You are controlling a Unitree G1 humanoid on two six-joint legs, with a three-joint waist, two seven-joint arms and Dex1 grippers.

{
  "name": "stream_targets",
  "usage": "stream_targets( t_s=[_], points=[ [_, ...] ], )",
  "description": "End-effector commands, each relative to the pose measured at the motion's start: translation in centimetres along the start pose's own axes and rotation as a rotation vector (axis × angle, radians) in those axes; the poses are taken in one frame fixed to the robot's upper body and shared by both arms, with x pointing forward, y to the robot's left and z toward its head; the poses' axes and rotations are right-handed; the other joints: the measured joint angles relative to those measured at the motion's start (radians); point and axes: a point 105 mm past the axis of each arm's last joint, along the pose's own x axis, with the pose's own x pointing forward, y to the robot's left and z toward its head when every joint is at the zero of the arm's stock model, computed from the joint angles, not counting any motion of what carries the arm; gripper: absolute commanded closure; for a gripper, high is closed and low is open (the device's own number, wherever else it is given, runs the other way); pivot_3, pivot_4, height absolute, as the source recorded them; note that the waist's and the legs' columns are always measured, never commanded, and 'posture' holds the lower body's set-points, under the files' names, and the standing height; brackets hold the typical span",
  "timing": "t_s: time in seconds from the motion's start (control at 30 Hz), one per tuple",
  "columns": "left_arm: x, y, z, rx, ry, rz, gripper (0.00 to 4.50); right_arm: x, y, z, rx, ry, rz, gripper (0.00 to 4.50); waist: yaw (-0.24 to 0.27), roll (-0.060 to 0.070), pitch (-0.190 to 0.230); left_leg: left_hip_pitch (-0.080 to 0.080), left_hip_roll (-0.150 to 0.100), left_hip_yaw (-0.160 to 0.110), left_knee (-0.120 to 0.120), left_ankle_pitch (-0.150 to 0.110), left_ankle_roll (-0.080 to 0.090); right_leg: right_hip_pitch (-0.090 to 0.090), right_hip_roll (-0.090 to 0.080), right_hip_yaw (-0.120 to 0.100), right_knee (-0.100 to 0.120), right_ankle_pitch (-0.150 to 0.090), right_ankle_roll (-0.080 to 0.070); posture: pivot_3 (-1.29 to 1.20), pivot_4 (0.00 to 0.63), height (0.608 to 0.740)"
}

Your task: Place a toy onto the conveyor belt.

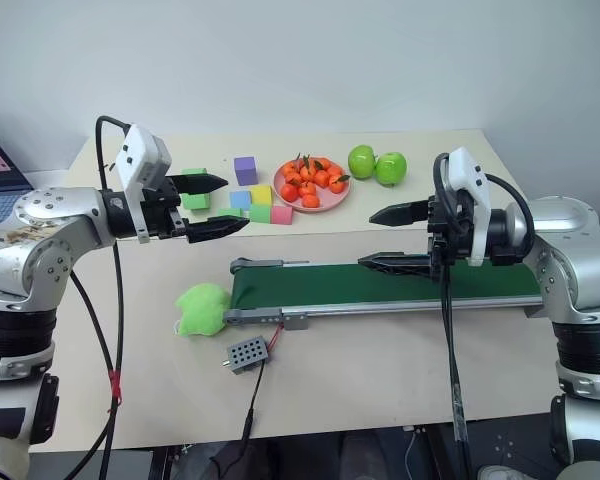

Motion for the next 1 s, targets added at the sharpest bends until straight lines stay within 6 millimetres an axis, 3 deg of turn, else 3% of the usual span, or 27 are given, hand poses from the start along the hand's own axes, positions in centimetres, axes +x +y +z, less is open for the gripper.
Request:
stream_targets(
  t_s=[0.03,0.3,0.43,0.5,0.63,0.73,1.0],
  points=[
    [-1.0,0.7,1.4,0.056,-0.052,0.039,0.02,-0.3,-0.1,1.2,-0.057,-0.020,-0.009,0.00,0.000,0.000,0.000,0.000,0.000,0.000,0.000,0.000,0.000,0.000,0.000,0.000,0.000,0.000,0.000,0.00,0.150,0.739],
    [-3.5,2.2,-0.9,-0.099,-0.047,0.140,0.02,0.0,-0.2,1.0,-0.052,-0.011,0.018,0.00,-0.002,0.000,0.000,0.000,0.000,0.000,0.000,0.000,0.000,0.000,0.000,0.000,0.000,0.000,0.000,0.00,0.150,0.739],
    [-7.2,2.9,-3.6,-0.268,-0.060,0.234,0.02,0.4,-0.3,1.0,-0.050,-0.009,0.048,0.00,-0.010,0.000,0.000,0.000,0.000,0.000,-0.001,0.000,0.000,-0.001,0.000,0.001,0.000,0.000,0.000,0.00,0.150,0.739],
    [-8.7,2.5,-4.9,-0.361,-0.063,0.239,0.02,0.7,-0.3,1.0,-0.050,-0.010,0.066,0.00,-0.014,0.000,0.000,0.000,0.000,0.001,-0.001,0.000,0.000,-0.001,0.000,0.001,0.000,0.000,0.000,0.00,0.150,0.739],
    [-11.9,1.6,-10.1,-0.594,0.035,0.317,0.02,1.8,-0.4,1.3,-0.079,-0.041,0.099,0.00,-0.016,0.001,0.000,0.001,0.001,0.001,-0.002,0.000,0.000,-0.001,0.000,0.000,0.000,0.000,0.000,0.00,0.150,0.739],
    [-13.2,-0.2,-12.7,-0.760,0.072,0.312,0.02,2.4,-0.5,1.2,-0.090,-0.036,0.115,0.00,-0.015,0.001,0.001,0.002,0.000,0.001,-0.002,0.000,0.000,-0.001,0.000,0.001,0.001,0.000,0.000,0.00,0.150,0.739],
    [-13.4,-3.6,-15.2,-0.996,0.009,0.299,0.02,2.7,-0.3,2.3,-0.131,-0.082,0.173,0.00,0.000,0.001,0.001,0.002,0.001,-0.001,-0.002,0.000,-0.002,-0.001,0.000,0.000,0.000,0.000,0.000,0.00,0.150,0.739]
  ],
)
